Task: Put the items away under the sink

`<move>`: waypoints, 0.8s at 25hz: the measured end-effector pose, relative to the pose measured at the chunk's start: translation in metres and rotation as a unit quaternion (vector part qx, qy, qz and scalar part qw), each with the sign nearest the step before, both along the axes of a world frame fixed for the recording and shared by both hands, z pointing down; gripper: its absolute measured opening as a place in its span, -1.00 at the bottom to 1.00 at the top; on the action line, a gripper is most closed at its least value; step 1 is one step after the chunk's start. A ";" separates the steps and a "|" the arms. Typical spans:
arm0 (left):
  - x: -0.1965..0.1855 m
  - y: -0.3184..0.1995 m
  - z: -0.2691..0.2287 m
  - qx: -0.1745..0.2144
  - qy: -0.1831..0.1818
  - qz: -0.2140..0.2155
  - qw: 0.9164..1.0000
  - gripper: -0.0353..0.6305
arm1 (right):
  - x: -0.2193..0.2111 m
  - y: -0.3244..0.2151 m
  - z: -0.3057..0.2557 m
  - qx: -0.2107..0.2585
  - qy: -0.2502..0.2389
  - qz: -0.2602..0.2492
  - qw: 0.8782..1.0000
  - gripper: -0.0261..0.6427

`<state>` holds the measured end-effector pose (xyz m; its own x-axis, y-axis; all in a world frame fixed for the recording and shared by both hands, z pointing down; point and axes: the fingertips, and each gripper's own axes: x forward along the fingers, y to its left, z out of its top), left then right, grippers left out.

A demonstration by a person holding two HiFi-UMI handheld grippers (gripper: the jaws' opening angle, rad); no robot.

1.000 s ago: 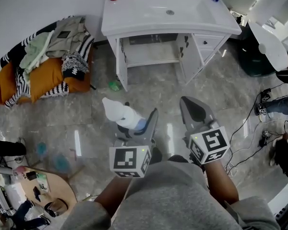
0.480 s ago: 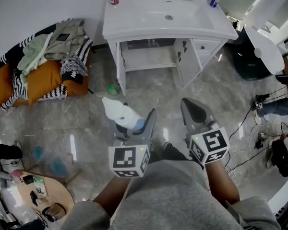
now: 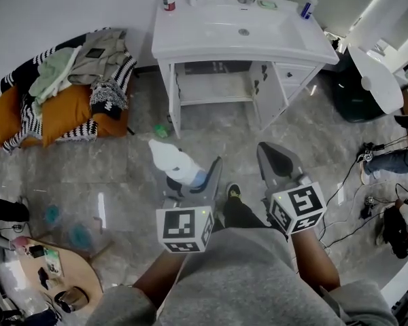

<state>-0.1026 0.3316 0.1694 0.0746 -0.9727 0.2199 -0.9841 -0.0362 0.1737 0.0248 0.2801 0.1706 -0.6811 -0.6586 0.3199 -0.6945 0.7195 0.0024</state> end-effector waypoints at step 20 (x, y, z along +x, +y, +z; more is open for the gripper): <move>0.015 -0.040 -0.003 0.000 -0.018 0.003 1.000 0.17 | 0.027 -0.051 0.012 -0.013 -0.019 0.012 1.000 -0.92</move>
<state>-0.0875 0.2918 0.1668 0.0725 -0.9721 0.2230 -0.9895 -0.0421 0.1383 0.0516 0.2290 0.1824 -0.6778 -0.6666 0.3103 -0.7104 0.7025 -0.0429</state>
